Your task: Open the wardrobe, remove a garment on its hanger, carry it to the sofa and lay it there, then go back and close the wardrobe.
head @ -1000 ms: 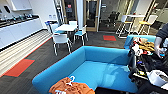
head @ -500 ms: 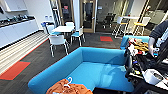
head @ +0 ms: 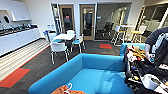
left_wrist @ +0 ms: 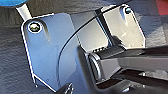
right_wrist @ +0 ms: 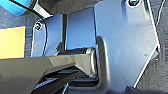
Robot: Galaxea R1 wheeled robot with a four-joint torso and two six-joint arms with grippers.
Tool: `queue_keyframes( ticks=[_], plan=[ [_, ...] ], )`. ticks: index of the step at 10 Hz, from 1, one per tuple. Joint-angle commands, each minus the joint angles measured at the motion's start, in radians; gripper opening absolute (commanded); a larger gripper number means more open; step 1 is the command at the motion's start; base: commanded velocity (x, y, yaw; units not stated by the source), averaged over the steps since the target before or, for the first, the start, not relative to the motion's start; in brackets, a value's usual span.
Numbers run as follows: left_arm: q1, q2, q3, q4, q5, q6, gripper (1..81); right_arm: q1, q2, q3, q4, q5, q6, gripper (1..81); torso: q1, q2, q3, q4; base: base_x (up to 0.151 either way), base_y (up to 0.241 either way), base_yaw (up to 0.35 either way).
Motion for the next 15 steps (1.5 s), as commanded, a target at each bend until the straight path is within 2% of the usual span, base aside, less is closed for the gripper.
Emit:
queue_keyframes(
  ticks=[1, 6, 12, 15],
  plan=[
    [-0.035, -0.013, -0.01, -0.001, 0.045, 0.005, 81.1, 0.02, 0.007, 0.008, -0.013, -0.072, -0.005, 81.1, 0.002, 0.0, -0.001, 0.0, 0.0, 0.0, 0.0],
    [-0.035, -0.003, -0.01, -0.001, 0.044, 0.005, 81.1, 0.0, 0.015, 0.002, -0.013, -0.075, -0.003, 81.1, 0.002, 0.0, 0.0, 0.0, 0.0, 0.0, 0.0],
    [-0.035, 0.002, -0.01, 0.002, 0.044, 0.005, 81.1, -0.006, 0.017, 0.0, -0.013, -0.075, -0.003, 81.1, 0.002, -0.001, 0.0, 0.0, -0.072, 0.0, 0.0],
    [-0.035, 0.002, -0.005, 0.005, 0.042, 0.005, 81.1, -0.007, 0.015, 0.0, -0.013, -0.075, -0.003, 81.1, 0.002, -0.002, 0.0, 0.0, 0.0, 0.0, 0.0]
  ],
)
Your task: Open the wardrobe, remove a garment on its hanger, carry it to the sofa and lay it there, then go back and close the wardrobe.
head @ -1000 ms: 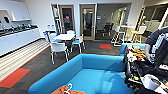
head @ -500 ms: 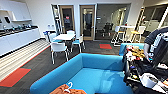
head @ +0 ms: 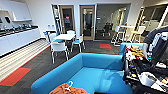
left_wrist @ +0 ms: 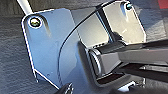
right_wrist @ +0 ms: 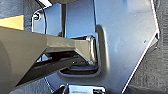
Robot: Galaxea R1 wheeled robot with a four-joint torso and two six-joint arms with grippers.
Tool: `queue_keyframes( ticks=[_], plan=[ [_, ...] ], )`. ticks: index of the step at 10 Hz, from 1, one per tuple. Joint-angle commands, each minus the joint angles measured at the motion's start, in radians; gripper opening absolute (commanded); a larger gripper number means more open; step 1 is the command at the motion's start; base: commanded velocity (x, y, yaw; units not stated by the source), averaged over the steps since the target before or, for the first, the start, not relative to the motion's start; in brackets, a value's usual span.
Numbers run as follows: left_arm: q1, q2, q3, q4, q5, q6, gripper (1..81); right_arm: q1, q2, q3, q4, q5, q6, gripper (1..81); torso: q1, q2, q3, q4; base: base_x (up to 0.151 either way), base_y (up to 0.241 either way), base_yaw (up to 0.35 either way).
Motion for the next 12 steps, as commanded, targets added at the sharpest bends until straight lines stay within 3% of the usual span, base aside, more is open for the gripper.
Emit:
queue_keyframes(
  ticks=[1, 7, 12],
  plan=[
    [-0.046, 0.0, -0.002, 0.005, 0.038, 0.005, 81.1, 0.023, 0.01, 0.004, -0.012, -0.053, -0.004, 81.1, 0.001, 0.0, 0.0, 0.0, 0.0, 0.0, 0.0],
    [-0.046, -0.004, -0.004, 0.003, 0.038, 0.005, 81.1, 0.02, 0.011, 0.007, -0.012, -0.053, -0.004, 81.1, 0.001, 0.0, 0.0, 0.0, 0.0, 0.0, 0.022],
    [-0.046, -0.007, -0.004, -0.001, 0.038, 0.005, 81.1, 0.02, 0.011, 0.007, -0.012, -0.051, -0.004, 81.1, 0.001, 0.0, 0.0, 0.0, 0.0, 0.0, 0.314]
  ],
)
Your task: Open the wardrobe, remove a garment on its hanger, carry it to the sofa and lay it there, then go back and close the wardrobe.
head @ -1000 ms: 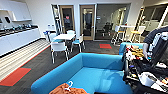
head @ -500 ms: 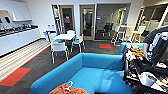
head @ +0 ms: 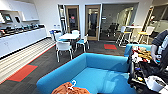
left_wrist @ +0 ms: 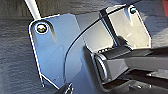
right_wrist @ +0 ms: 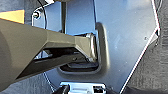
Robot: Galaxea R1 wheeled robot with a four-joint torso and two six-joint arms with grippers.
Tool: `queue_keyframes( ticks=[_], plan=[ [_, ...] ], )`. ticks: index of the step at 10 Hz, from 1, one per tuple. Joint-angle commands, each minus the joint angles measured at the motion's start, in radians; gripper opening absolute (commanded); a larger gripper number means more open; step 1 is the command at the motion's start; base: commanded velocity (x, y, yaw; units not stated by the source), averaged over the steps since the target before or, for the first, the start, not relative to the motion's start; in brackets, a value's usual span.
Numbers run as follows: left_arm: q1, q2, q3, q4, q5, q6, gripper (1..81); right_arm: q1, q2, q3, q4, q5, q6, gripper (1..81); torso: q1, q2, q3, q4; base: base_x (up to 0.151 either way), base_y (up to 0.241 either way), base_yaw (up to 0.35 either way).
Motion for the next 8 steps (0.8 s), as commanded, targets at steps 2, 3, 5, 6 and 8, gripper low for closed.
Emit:
queue_keyframes(
  ticks=[2, 3, 5, 6, 8],
  plan=[
    [-0.03, -0.005, -0.003, -0.001, 0.039, 0.004, 81.1, 0.029, 0.016, 0.004, -0.012, -0.052, -0.003, 81.1, 0.0, 0.0, 0.0, 0.0, 0.0, 0.0, 0.322],
    [-0.033, -0.004, -0.003, 0.001, 0.039, 0.006, 81.1, 0.029, 0.016, 0.004, -0.012, -0.052, -0.005, 81.1, 0.0, 0.0, 0.0, 0.0, 0.0, 0.0, 0.323],
    [-0.038, 0.01, -0.003, 0.008, 0.041, 0.01, 81.1, 0.029, 0.016, 0.002, -0.012, -0.052, -0.005, 81.1, 0.0, 0.0, 0.0, 0.0, 0.0, 0.0, 0.324],
    [-0.039, 0.013, -0.003, 0.008, 0.045, 0.01, 81.1, 0.029, 0.015, 0.002, -0.013, -0.052, -0.005, 81.1, 0.0, 0.0, 0.0, 0.0, 0.0, 0.0, 0.325],
    [-0.042, 0.015, -0.003, 0.011, 0.077, 0.015, 81.1, 0.029, 0.015, 0.002, -0.012, -0.052, -0.005, 81.1, 0.0, 0.0, 0.0, 0.0, 0.0, 0.0, 0.328]
  ],
)
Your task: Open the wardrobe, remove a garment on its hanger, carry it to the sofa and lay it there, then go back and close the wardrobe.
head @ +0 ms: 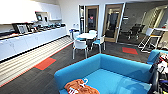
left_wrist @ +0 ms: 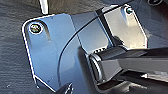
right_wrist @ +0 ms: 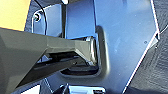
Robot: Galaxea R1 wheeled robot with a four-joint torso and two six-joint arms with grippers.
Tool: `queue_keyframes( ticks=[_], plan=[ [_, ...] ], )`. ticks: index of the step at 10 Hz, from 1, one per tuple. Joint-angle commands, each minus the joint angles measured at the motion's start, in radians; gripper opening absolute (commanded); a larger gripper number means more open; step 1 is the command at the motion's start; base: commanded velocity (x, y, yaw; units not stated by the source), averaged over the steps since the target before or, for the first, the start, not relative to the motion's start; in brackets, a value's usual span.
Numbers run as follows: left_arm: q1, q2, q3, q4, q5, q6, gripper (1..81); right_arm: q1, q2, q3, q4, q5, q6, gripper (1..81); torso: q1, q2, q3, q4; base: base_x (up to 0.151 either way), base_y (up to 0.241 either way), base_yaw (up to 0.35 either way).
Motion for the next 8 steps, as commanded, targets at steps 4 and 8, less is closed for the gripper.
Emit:
queue_keyframes(
  ticks=[4, 8],
  plan=[
    [-0.042, 0.01, -0.004, 0.01, 0.071, 0.033, 81.1, 0.013, 0.012, 0.004, -0.014, -0.056, -0.006, 81.1, 0.0, 0.0, 0.0, 0.0, 0.0, 0.0, 0.329],
    [-0.04, 0.013, -0.004, 0.01, 0.073, 0.041, 81.1, 0.008, 0.01, 0.004, -0.014, -0.055, -0.006, 81.1, 0.0, 0.0, 0.0, 0.0, 0.0, 0.0, 0.328]
  ],
)
